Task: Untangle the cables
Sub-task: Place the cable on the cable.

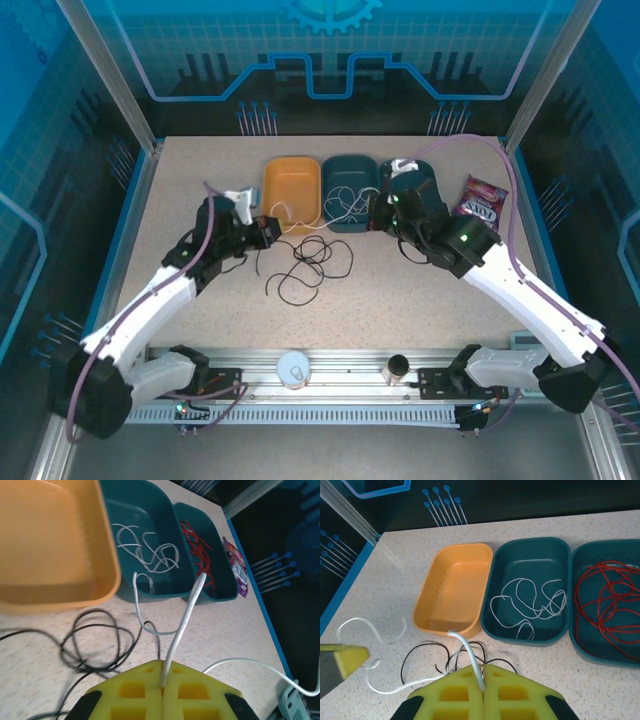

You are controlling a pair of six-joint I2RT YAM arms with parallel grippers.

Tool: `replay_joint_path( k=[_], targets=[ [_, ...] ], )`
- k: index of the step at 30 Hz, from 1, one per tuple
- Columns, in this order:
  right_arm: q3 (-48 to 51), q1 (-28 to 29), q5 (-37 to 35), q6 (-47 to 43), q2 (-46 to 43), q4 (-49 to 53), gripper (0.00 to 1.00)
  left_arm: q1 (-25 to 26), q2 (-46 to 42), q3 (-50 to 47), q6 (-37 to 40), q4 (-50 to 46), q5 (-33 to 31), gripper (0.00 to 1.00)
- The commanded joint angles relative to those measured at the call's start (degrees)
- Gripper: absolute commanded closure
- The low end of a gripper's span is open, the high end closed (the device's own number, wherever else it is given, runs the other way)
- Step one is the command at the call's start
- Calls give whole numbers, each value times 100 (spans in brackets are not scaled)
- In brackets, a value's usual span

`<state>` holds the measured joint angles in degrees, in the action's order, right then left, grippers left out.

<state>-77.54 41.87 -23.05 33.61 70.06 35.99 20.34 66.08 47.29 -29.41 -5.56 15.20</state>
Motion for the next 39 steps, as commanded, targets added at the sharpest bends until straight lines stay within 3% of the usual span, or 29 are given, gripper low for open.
replay_joint_path(
  k=[1,4,8,12,20,27,39],
  targets=[
    [-550,-79,52,-387,333,293,100,189,726,637,97,342,325,98],
    [-1059,-147,46,-620,638,437,100,205,1502,1213,-152,565,503,94],
    [-1683,-307,91,-901,1082,548,100,194,2348,2047,-219,592,667,80],
    [-2236,-507,57,-1089,1521,679,100,155,2888,2723,-231,431,854,36],
    [-2999,-998,281,-1268,2174,810,100,-21,2701,2500,-303,458,1098,2],
    [-3442,-1153,381,-1355,2716,855,100,-109,1920,1882,-324,359,967,1],
    [-4168,-1372,358,-1619,3670,879,100,-133,-53,795,-26,-654,-297,1]
  ],
)
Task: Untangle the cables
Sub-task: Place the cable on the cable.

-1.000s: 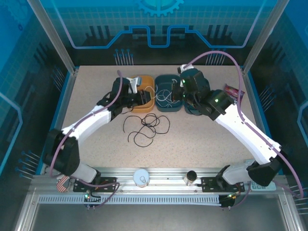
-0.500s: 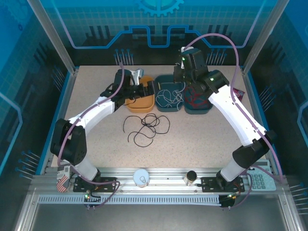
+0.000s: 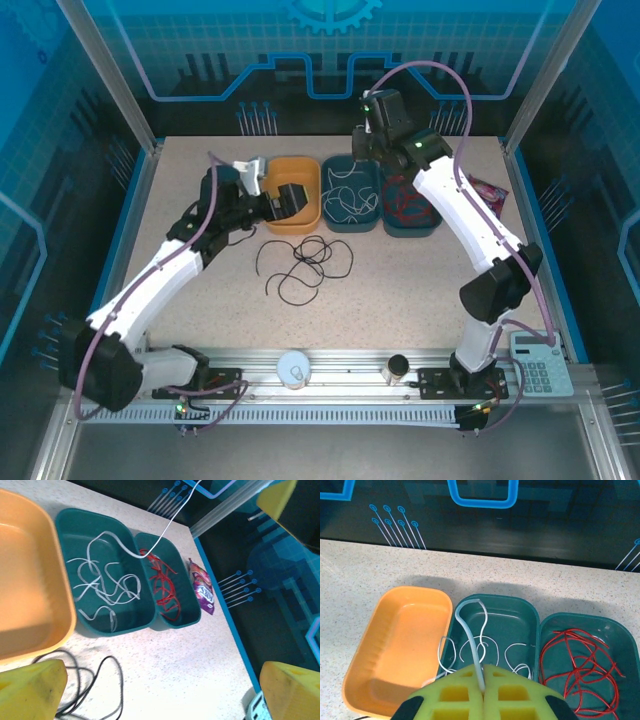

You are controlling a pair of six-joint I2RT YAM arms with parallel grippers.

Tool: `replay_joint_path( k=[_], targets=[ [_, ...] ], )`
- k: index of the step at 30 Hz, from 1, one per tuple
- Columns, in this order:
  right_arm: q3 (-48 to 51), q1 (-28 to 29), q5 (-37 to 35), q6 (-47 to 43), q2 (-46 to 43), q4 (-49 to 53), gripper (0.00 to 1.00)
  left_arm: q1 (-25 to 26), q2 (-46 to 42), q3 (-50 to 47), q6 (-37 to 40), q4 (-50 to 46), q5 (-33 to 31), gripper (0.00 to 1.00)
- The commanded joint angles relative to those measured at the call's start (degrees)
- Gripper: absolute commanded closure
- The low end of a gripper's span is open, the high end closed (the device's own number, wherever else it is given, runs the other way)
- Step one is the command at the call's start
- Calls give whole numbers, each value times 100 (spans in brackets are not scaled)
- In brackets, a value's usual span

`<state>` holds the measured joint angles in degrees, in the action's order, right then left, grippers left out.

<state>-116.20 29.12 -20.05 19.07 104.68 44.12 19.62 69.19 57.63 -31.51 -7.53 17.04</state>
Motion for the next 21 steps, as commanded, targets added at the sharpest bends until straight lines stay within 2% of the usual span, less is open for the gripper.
replay_joint_path(
  k=[1,8,21],
  targets=[
    [-402,-111,63,-188,307,83,100,-63,-551,-354,197,-526,-610,1],
    [-1071,-178,98,-298,894,202,100,-98,-1491,-872,310,-851,-1153,1],
    [-1704,-359,-84,-674,1645,325,100,-107,-1976,-1174,275,-961,-1263,1]
  ],
)
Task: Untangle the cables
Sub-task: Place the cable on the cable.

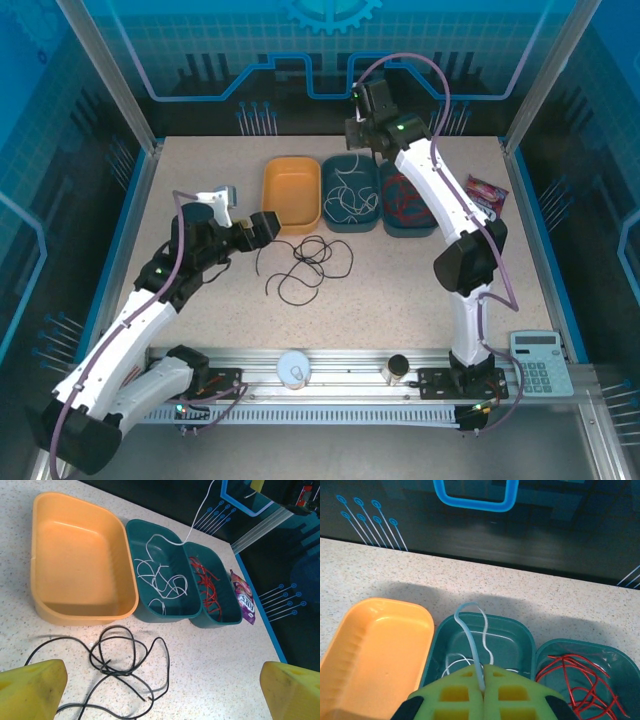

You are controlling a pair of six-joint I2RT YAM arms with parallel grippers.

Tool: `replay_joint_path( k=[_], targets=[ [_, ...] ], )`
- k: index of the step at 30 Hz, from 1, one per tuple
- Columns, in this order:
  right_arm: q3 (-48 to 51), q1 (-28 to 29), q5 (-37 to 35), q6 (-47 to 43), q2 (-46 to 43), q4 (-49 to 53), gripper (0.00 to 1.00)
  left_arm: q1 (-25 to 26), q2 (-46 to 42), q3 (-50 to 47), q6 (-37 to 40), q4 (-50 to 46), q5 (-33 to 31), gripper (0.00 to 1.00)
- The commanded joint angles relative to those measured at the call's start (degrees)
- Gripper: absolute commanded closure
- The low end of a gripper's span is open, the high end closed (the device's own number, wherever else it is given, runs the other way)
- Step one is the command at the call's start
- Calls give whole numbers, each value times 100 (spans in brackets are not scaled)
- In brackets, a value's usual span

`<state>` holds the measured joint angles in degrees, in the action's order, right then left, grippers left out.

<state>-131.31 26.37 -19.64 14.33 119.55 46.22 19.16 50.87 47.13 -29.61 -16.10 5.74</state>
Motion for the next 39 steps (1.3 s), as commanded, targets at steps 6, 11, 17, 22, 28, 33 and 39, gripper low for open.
replay_joint_path(
  k=[6,11,17,22,28,33,39],
  targets=[
    [-235,-143,-93,-264,314,149,100,-70,-291,-224,96,-208,-195,1],
    [12,-146,114,-97,312,197,100,-70,-387,-341,36,-263,-291,1],
    [794,-109,419,255,162,94,100,-70,-429,-407,24,-306,-380,1],
    [1315,-64,599,424,119,54,100,-70,-412,-442,3,-296,-380,1],
    [1403,-62,628,464,389,225,100,-70,-401,-515,-71,-258,-327,1],
    [1343,-49,715,484,643,314,96,-73,-388,-531,-141,-362,-336,1],
    [1114,-39,783,483,1027,414,94,-70,-402,-575,-238,-478,-334,1]
  ],
)
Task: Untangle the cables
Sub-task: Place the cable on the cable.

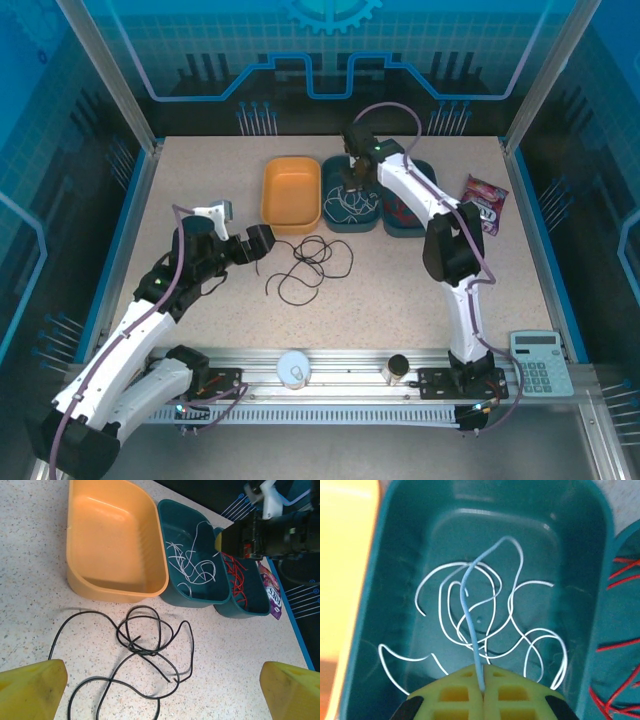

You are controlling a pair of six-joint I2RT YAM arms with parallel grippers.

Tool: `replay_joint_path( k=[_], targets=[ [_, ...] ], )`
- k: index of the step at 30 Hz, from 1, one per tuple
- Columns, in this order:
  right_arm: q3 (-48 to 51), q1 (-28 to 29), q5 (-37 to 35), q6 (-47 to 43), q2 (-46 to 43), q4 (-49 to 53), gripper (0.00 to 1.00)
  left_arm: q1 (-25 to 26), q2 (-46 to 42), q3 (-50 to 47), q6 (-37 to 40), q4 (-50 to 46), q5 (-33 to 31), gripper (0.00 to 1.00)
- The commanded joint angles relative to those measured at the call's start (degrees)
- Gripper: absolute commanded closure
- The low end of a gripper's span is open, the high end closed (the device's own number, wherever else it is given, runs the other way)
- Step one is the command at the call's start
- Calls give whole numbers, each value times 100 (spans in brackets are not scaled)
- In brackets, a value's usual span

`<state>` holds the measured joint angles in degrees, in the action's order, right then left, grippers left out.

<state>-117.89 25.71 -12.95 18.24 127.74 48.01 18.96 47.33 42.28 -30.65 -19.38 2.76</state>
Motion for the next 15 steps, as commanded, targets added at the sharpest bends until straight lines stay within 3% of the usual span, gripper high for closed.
replay_joint_path(
  k=[1,5,10,15],
  targets=[
    [-275,30,124,92,271,247,93,-52,-57,-126,-165,-134,-45,1],
    [-389,61,180,92,484,391,87,-57,-60,-203,-280,-84,-57,1],
    [-254,208,93,48,367,371,66,-59,-41,-201,-319,-107,-57,1],
    [4,273,155,65,-50,190,53,-59,-49,-190,-292,-161,-74,1]
  ],
)
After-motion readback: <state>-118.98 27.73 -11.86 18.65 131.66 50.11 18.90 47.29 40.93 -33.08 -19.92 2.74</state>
